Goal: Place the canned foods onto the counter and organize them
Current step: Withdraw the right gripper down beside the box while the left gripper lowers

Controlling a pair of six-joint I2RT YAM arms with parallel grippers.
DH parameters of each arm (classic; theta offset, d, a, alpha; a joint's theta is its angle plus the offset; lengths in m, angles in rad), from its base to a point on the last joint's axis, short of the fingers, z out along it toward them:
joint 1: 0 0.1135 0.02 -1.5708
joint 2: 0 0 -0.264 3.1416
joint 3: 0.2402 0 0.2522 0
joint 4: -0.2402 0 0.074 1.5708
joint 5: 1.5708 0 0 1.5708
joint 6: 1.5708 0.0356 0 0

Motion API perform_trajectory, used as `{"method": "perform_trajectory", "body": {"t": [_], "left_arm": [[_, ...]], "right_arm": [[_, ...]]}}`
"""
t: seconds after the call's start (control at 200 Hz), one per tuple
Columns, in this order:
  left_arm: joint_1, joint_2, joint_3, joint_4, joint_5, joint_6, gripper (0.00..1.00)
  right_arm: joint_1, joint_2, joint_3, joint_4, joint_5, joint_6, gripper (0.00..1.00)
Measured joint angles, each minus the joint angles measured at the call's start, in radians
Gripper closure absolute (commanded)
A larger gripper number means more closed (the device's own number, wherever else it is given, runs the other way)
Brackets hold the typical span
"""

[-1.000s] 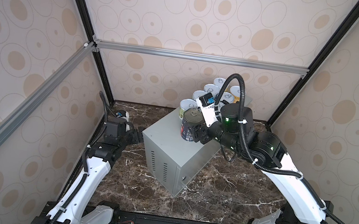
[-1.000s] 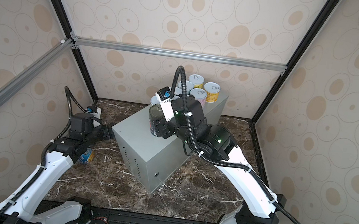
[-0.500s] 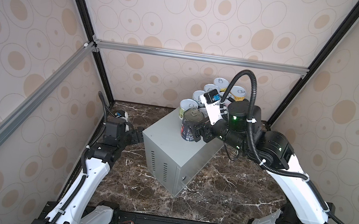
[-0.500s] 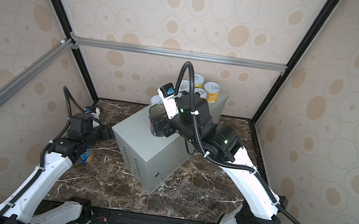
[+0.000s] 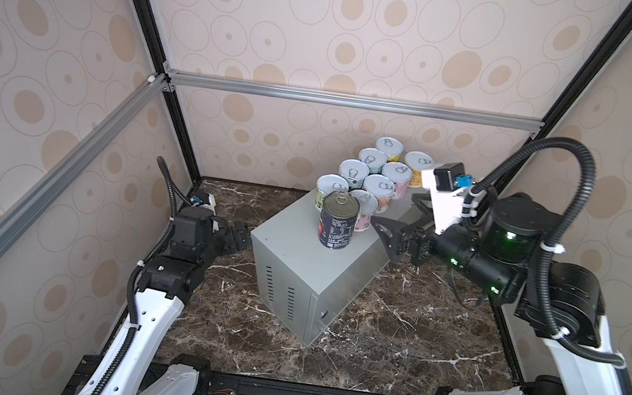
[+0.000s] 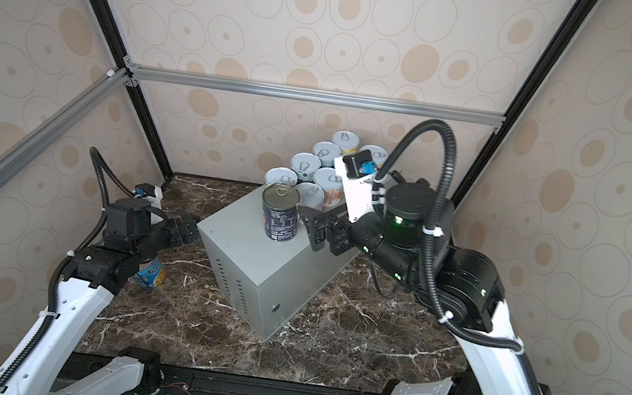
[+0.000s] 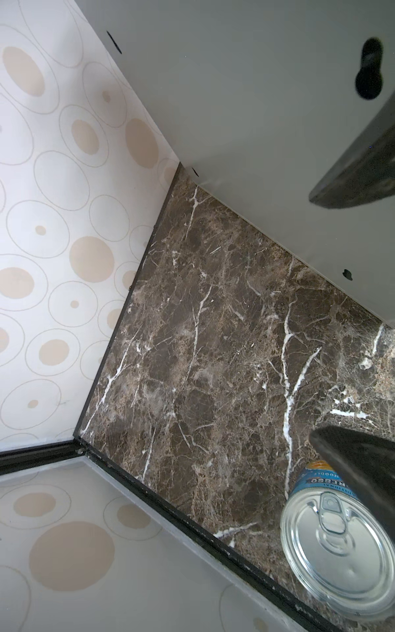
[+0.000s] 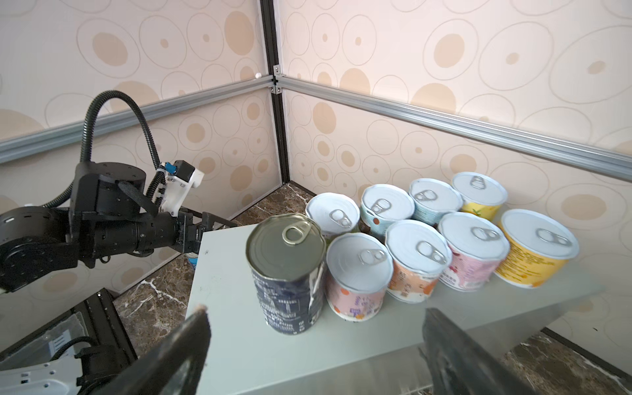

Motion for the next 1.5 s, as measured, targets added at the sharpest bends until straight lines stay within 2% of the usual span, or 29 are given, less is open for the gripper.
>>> {"method": "perform_trajectory", "body": {"t": [0.15, 0.405, 0.685, 0.93, 1.025, 1.19, 1.31, 1.5], "left_arm": [[0.0, 0.001, 0.013, -0.056, -0.032, -0.021, 0.01], [0.0, 0.027, 0.029, -0.14, -0.114, -0.058, 0.01], [0.0, 0.064, 0.026, -0.176, -0.171, -0.095, 0.01], [0.006, 0.145, 0.017, -0.18, -0.219, -0.108, 0.01], [0.013, 0.177, 0.008, -0.178, -0.228, -0.113, 0.01], [0.047, 0.217, -0.013, -0.16, -0.25, -0.122, 0.01], [0.114, 0.228, -0.033, -0.154, -0.264, -0.135, 0.01], [0.219, 0.227, -0.086, -0.135, -0.269, -0.143, 0.01]], "right_arm": [[0.0, -0.131, -0.12, -0.031, 0.081, 0.049, 0.01], [0.0, -0.395, -0.453, -0.069, 0.242, 0.177, 0.01], [0.0, -0.626, -0.796, -0.067, 0.321, 0.314, 0.02], [-0.001, -0.636, -1.02, 0.008, 0.339, 0.37, 0.01], [-0.031, -0.623, -1.077, 0.06, 0.335, 0.377, 0.01], [-0.21, -0.555, -1.184, 0.182, 0.219, 0.385, 0.01], [-0.339, -0.508, -1.286, 0.287, 0.127, 0.403, 0.01], [-0.394, -0.438, -1.43, 0.451, 0.043, 0.445, 0.01]]}}
